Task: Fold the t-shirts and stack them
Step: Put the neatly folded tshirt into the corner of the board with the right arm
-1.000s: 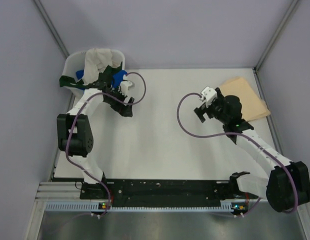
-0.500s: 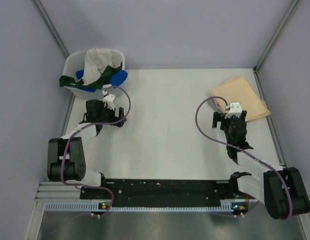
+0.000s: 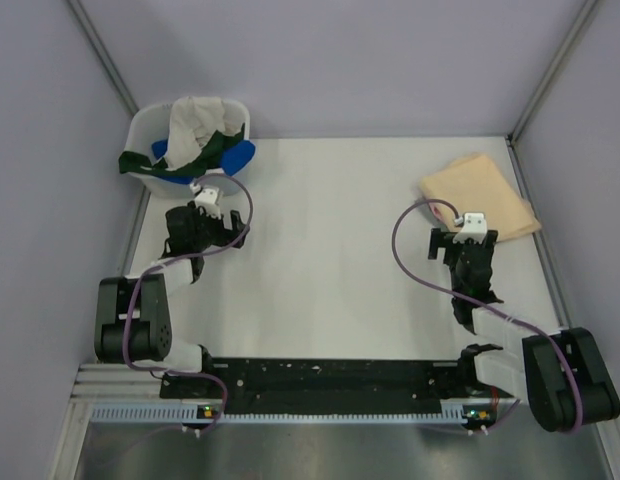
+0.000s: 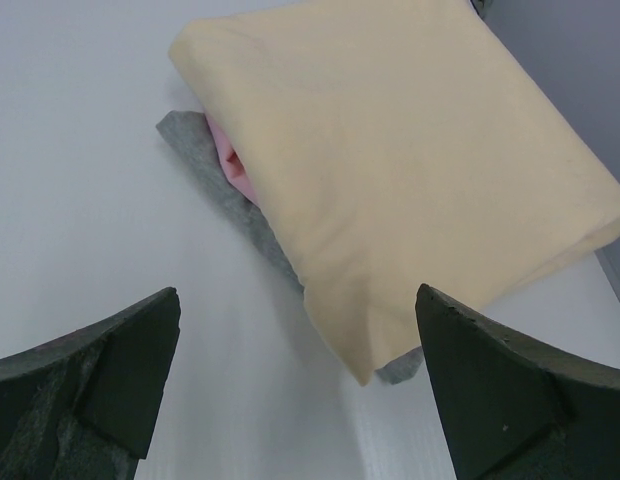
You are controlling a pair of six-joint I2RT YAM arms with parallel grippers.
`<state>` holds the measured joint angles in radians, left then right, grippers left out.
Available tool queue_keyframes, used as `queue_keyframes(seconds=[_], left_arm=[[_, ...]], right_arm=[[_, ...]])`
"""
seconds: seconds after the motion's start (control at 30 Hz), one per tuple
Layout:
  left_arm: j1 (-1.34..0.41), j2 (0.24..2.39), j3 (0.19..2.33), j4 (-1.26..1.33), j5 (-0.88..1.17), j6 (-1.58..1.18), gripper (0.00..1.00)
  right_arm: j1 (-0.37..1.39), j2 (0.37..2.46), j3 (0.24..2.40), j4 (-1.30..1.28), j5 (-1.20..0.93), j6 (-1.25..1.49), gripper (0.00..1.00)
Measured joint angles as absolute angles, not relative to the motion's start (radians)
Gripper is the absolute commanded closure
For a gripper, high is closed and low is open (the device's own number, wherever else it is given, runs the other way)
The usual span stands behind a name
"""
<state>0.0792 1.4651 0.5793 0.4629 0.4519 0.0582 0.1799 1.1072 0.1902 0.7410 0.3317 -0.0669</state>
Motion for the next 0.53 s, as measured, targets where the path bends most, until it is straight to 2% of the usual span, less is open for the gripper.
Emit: queue_keyframes(seconds=[0.53], left_arm=[[0.081,1.464,0.565,0.498,0.451,0.053,0.01]], right_arm=[[0.18,1.122,0.19,0.741,0.328,-0.068,0.01]])
